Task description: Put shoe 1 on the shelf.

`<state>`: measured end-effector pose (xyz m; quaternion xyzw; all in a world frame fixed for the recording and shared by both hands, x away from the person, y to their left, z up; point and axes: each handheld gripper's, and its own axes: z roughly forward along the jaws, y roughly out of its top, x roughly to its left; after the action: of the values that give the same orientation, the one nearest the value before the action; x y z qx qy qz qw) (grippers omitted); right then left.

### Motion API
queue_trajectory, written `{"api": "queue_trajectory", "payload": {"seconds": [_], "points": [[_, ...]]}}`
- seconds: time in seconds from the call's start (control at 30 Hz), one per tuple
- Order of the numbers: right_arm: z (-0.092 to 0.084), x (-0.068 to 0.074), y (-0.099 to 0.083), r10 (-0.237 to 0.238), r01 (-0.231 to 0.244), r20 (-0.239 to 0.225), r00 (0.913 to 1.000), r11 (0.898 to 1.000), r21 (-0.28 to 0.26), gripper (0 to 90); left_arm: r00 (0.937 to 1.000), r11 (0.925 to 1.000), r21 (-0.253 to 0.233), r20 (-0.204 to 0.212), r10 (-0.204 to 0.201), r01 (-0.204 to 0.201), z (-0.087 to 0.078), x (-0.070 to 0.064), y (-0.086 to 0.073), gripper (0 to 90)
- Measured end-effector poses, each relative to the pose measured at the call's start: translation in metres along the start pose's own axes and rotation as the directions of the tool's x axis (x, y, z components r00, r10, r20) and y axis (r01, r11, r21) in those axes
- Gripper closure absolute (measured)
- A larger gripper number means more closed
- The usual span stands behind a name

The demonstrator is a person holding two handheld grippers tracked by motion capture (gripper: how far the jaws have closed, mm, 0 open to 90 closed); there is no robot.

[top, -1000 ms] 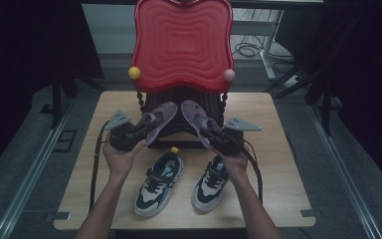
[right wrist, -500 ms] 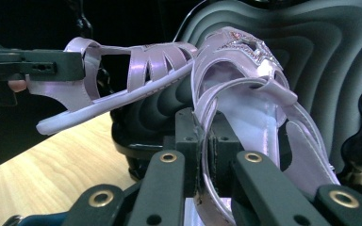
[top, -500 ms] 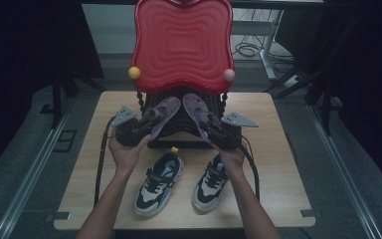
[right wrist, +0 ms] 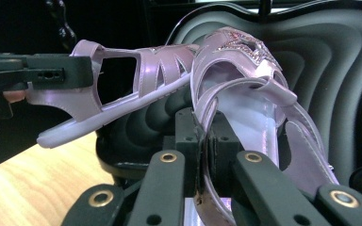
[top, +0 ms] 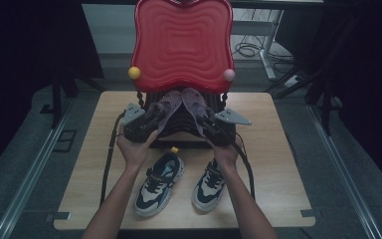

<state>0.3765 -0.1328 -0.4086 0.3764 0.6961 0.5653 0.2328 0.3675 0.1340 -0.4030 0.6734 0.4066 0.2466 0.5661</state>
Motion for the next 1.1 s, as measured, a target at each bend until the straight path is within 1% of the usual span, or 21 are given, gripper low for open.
{"api": "queue_trajectory", "payload": {"seconds": [0.1, 0.13, 0.2, 0.23, 0.27, 0.4, 0.47, 0.53, 0.67, 0.83, 0.97, 1.03, 1.1], "points": [[0.002, 0.001, 0.002, -0.006, 0.006, 0.022, 0.9998, 1.0, -0.005, 84.6, 0.9999, 0.9998, -0.017, -0.011, 0.004, -0.004, 0.005, 0.0, 0.0, 85.5], [0.002, 0.001, 0.002, -0.006, 0.006, 0.022, 0.9998, 1.0, -0.005, 84.6, 0.9999, 0.9998, -0.017, -0.011, 0.004, -0.004, 0.005, 0.0, 0.0, 85.6], [0.005, 0.002, 0.002, -0.023, 0.023, 0.043, 0.9988, 1.0, -0.01, 84.6, 0.9998, 0.9998, -0.022, -0.02, -0.001, 0.001, 0.008, 0.001, -0.001, 85.6], [0.008, 0.003, 0.002, -0.04, 0.04, 0.058, 0.9975, 0.999, -0.004, 84.6, 0.9997, 0.9998, -0.022, -0.024, -0.002, 0.002, 0.009, 0.002, -0.001, 85.6], [0.01, 0.003, 0.002, -0.045, 0.045, 0.062, 0.997, 0.999, 0.0, 84.6, 0.9995, 0.9997, -0.024, -0.031, 0.0, -0.001, 0.012, 0.003, -0.002, 85.5], [0.015, 0.002, 0.002, -0.048, 0.048, 0.075, 0.996, 0.999, 0.012, 84.6, 0.9994, 0.9996, -0.029, -0.035, -0.002, 0.0, 0.017, 0.003, -0.004, 85.6], [0.021, 0.003, 0.002, -0.065, 0.064, 0.092, 0.9936, 0.998, 0.018, 84.6, 0.9992, 0.9994, -0.034, -0.039, -0.005, 0.004, 0.021, 0.005, -0.005, 85.5], [0.023, 0.004, 0.002, -0.076, 0.075, 0.098, 0.9923, 0.997, 0.019, 84.6, 0.999, 0.9995, -0.033, -0.045, 0.003, -0.004, 0.023, 0.005, -0.005, 85.6], [0.027, 0.004, 0.004, -0.082, 0.08, 0.115, 0.9901, 0.997, 0.015, 84.5, 0.9981, 0.9989, -0.037, -0.056, 0.027, -0.029, 0.027, 0.003, -0.001, 85.5], [0.029, 0.003, 0.006, -0.058, 0.058, 0.135, 0.9892, 0.998, 0.001, 84.6, 0.9969, 0.9985, -0.042, -0.072, 0.031, -0.034, 0.032, 0.005, -0.001, 85.3], [0.032, 0.002, 0.007, -0.06, 0.062, 0.158, 0.9855, 0.998, -0.007, 84.6, 0.9952, 0.9979, -0.05, -0.091, 0.037, -0.042, 0.034, 0.006, -0.001, 85.3], [0.035, 0.002, 0.006, -0.073, 0.075, 0.168, 0.9831, 0.997, -0.003, 84.6, 0.9945, 0.9975, -0.055, -0.097, 0.039, -0.044, 0.035, 0.007, -0.001, 85.3], [0.038, 0.002, 0.005, -0.074, 0.074, 0.173, 0.9821, 0.997, 0.006, 84.5, 0.9937, 0.9971, -0.058, -0.104, 0.043, -0.049, 0.036, 0.008, -0.001, 85.2]]}}
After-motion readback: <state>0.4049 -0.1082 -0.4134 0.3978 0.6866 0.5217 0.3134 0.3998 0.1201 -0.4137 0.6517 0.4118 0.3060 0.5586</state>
